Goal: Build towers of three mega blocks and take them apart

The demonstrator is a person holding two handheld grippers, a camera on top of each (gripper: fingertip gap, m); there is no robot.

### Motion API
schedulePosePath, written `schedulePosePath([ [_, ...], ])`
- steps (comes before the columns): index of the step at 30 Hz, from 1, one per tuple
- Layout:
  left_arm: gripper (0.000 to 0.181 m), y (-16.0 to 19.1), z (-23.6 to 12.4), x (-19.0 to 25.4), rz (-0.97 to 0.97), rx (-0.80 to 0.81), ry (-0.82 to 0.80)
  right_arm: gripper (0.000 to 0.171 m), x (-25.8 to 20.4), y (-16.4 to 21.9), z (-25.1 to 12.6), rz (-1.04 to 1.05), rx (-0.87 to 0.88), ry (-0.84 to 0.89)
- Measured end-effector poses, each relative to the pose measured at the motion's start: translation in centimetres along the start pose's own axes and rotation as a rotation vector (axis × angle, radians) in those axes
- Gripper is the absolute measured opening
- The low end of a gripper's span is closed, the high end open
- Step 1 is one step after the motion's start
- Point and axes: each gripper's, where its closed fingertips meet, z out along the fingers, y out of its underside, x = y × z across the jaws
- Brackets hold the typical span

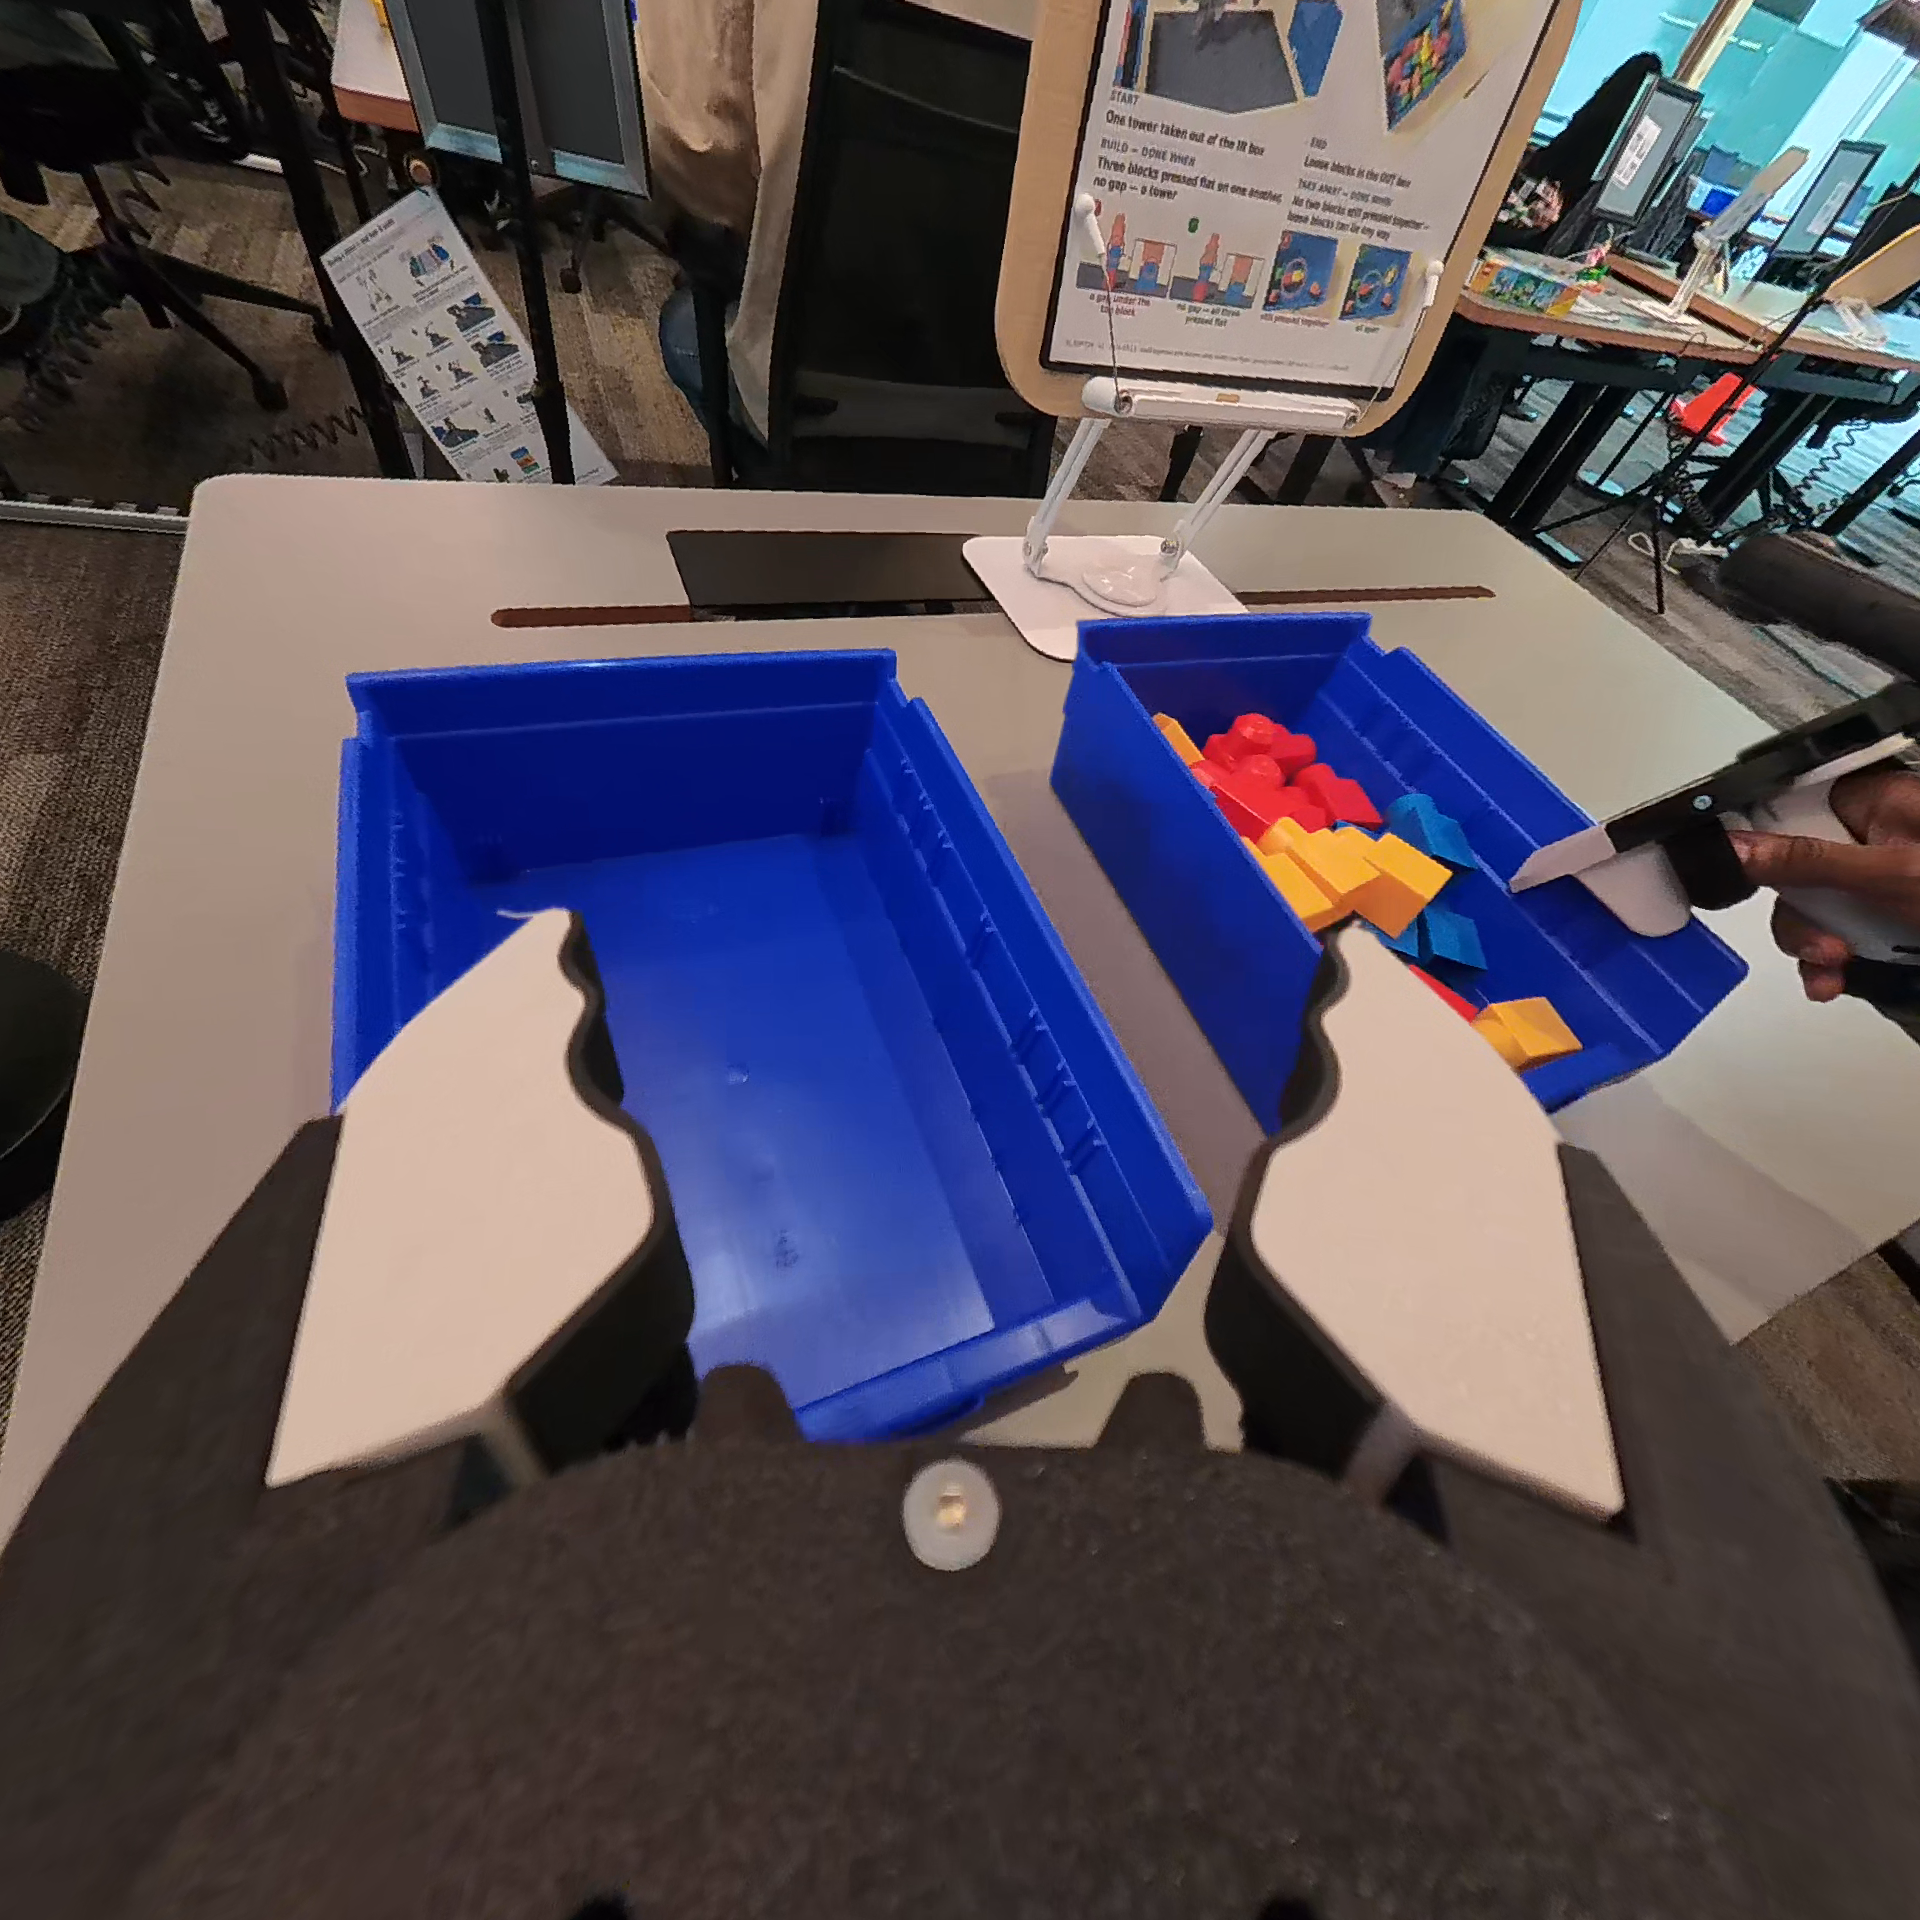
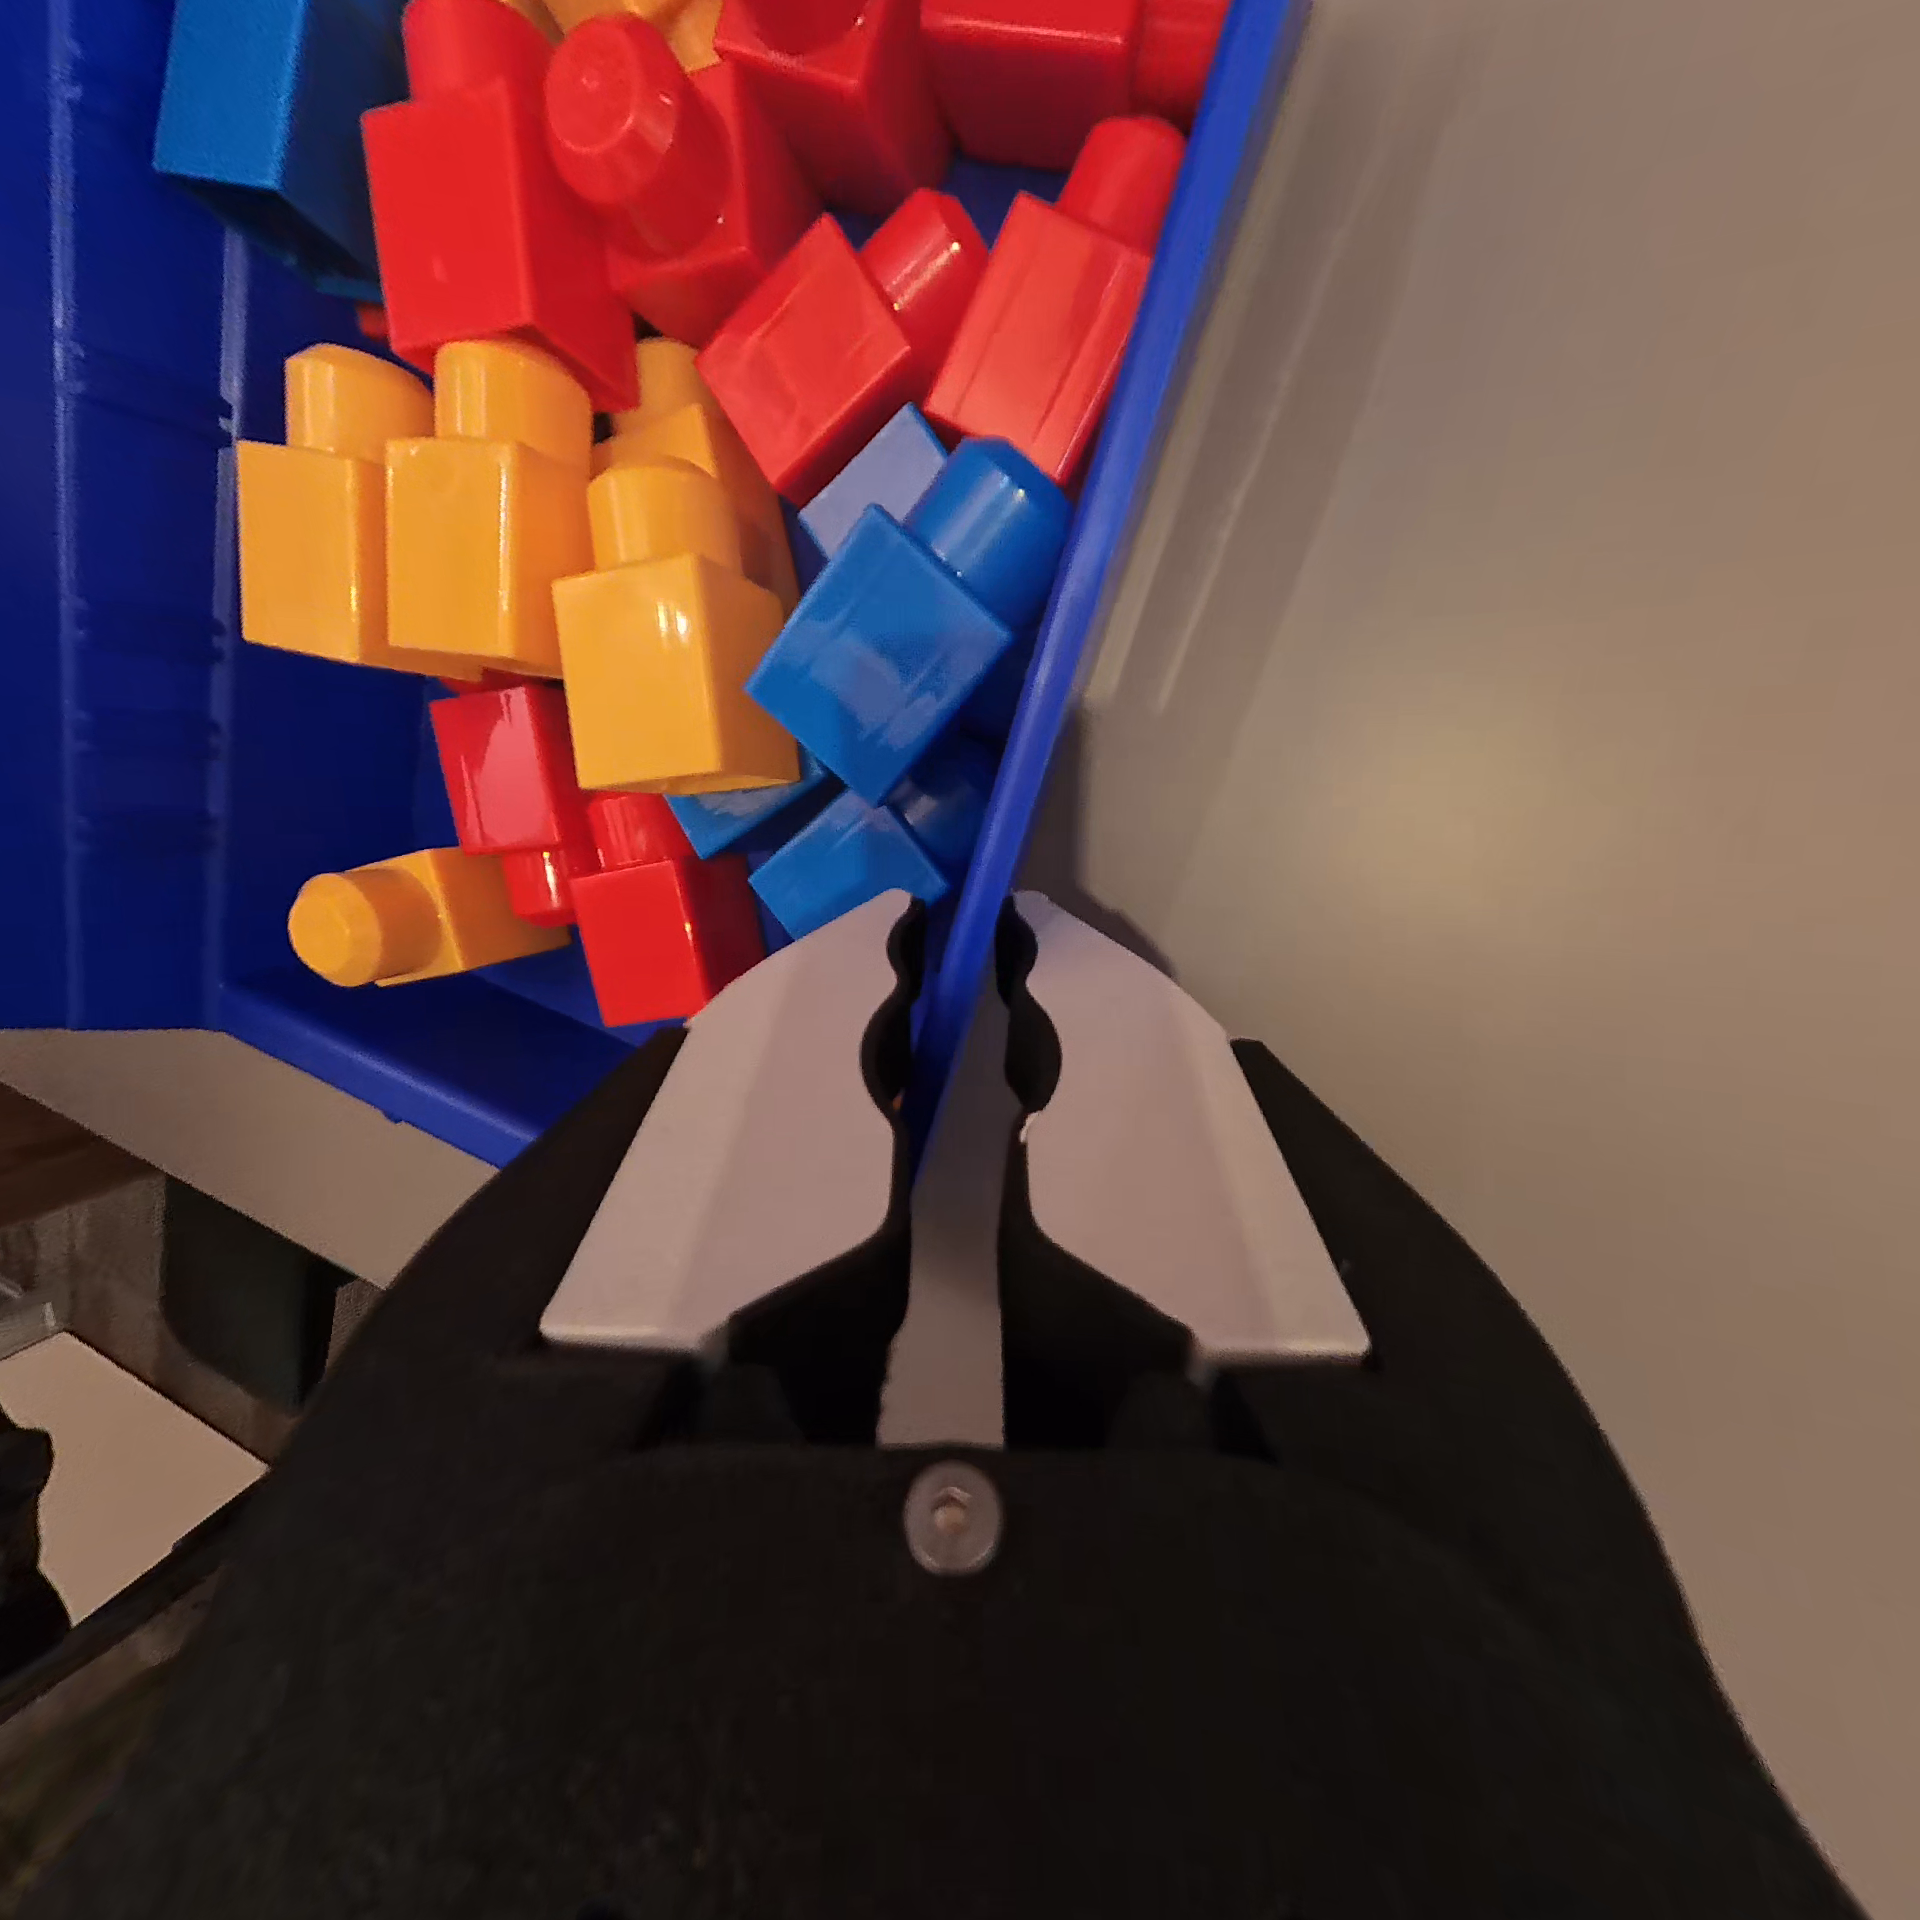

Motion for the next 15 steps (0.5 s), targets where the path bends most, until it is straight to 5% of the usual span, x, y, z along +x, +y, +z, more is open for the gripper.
schedulePosePath([
  [7, 0.123, 0.0, -0.4, -1.1, -0.006, -0.019, -0.033, 0.024, -2.0, -0.8, 0.0, 0.0, 0.047, -0.176],
  [15, 0.123, 0.9, -0.1, -4.3, -0.008, -0.103, -0.143, 0.034, -0.3, 0.1, -5.0, -0.141, 0.288, -0.299],
])
